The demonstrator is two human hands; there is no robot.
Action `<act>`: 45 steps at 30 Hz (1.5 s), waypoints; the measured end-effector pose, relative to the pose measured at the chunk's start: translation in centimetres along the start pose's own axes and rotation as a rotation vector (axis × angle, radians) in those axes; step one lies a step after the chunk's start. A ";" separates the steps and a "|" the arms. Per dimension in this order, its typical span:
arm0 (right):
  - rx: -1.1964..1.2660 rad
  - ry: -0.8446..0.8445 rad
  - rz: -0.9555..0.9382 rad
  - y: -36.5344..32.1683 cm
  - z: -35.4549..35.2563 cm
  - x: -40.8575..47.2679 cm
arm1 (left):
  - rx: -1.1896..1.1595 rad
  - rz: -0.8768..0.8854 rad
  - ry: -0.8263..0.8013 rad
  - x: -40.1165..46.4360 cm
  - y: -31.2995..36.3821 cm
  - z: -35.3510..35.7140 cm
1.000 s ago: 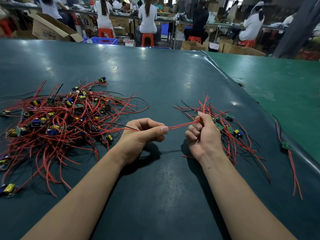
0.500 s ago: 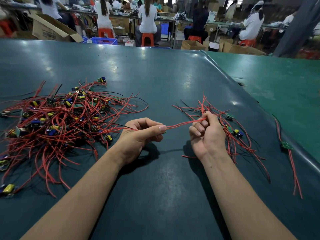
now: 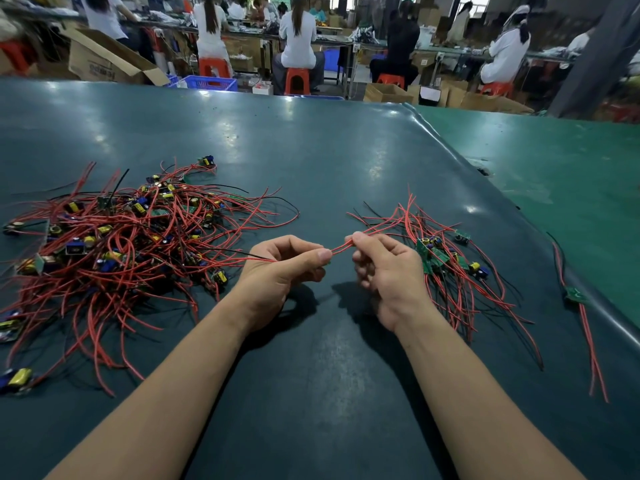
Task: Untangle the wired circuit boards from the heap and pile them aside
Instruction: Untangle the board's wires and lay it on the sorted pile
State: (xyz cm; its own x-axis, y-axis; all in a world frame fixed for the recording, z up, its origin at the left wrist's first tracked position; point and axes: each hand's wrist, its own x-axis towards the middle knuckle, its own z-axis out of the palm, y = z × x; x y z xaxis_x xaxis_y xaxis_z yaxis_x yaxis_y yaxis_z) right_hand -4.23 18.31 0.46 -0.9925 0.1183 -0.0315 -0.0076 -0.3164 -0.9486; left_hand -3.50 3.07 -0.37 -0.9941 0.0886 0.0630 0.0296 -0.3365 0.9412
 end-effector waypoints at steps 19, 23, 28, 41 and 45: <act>-0.818 -0.039 -0.795 1.3 -0.1 -0.9 | 0.075 0.252 0.316 0.3 0.2 -0.2; -0.790 -0.150 -0.833 1.4 0.7 -1.3 | 0.121 0.327 0.174 -0.3 0.4 0.5; -0.645 -0.180 -0.670 0.9 0.1 -1.3 | 0.368 0.376 0.070 -0.8 0.4 0.6; 0.041 -0.272 -0.187 -0.5 0.7 -1.8 | 1.134 1.007 0.224 -0.4 -0.2 -0.4; 0.076 -0.317 -0.101 -0.6 0.7 -2.0 | 1.083 0.990 0.195 -0.2 -0.3 -0.6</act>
State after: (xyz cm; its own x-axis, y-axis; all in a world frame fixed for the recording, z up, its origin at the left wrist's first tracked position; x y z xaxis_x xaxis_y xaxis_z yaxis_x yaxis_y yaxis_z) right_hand -2.37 17.59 1.33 -0.9747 -0.1422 0.1722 -0.1049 -0.3891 -0.9152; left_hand -3.32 2.56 -0.83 -0.5186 0.0922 0.8501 0.6629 0.6713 0.3316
